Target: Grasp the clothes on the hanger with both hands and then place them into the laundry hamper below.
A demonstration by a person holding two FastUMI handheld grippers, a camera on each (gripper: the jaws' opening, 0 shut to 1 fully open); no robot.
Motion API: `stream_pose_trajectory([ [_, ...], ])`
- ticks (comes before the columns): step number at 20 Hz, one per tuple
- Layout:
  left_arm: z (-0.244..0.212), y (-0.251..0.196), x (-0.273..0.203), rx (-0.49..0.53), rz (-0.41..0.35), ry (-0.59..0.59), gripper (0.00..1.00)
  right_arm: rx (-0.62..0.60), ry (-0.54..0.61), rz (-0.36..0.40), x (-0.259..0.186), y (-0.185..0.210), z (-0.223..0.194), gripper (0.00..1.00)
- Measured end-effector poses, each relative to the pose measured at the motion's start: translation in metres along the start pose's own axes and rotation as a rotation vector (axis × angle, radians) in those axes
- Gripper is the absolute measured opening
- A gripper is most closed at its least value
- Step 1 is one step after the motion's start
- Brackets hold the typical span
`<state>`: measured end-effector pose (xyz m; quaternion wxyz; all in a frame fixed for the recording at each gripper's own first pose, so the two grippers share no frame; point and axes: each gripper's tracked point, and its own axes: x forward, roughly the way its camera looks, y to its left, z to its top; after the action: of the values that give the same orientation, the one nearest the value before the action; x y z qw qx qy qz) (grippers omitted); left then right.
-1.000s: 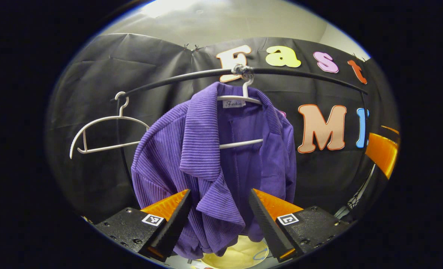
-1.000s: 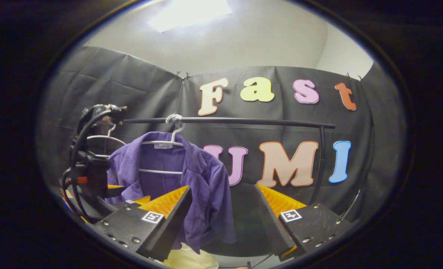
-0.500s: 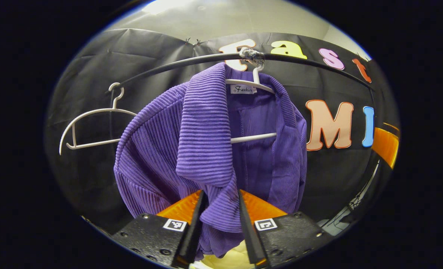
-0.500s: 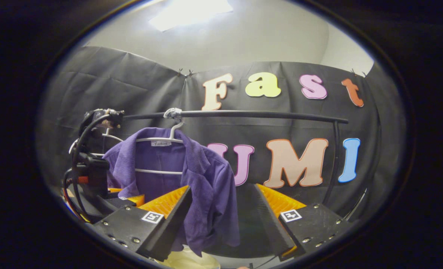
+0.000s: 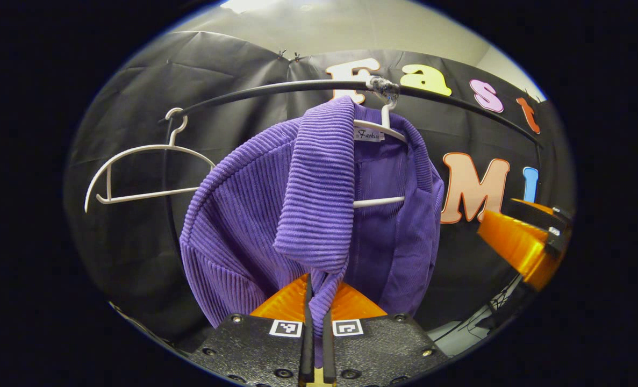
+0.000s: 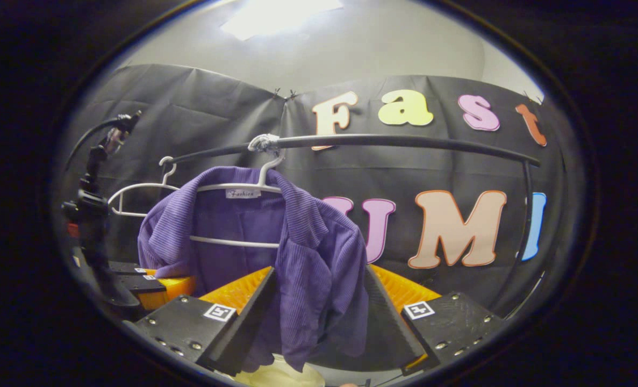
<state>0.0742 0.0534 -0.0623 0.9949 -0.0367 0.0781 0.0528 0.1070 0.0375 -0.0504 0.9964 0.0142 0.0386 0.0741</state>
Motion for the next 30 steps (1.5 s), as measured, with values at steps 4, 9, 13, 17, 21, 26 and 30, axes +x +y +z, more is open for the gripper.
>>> stream_pose_trajectory([
  [4,0.018,0.003,-0.019,0.008,0.003,-0.036,0.05,0.006,0.03,0.036,0.022,0.018,-0.013,0.98],
  [9,0.045,0.015,-0.038,0.009,0.035,-0.092,0.05,0.014,0.075,0.041,0.041,0.036,-0.031,0.98],
  [13,0.062,0.036,-0.05,0.006,0.091,-0.123,0.02,0.047,0.113,0.045,0.051,0.046,-0.042,0.98],
  [17,0.075,0.051,-0.058,-0.002,0.133,-0.148,0.02,0.05,0.142,0.009,0.064,0.043,-0.051,0.96],
  [21,0.094,0.061,-0.07,0.0,0.163,-0.187,0.05,0.055,0.143,0.004,0.074,0.048,-0.052,0.97],
  [26,0.107,0.072,-0.077,-0.004,0.203,-0.212,0.02,0.045,0.162,-0.009,0.087,0.053,-0.059,0.97],
  [30,0.12,0.084,-0.08,0.011,0.235,-0.245,0.07,0.043,0.2,-0.03,0.097,0.052,-0.073,0.96],
])
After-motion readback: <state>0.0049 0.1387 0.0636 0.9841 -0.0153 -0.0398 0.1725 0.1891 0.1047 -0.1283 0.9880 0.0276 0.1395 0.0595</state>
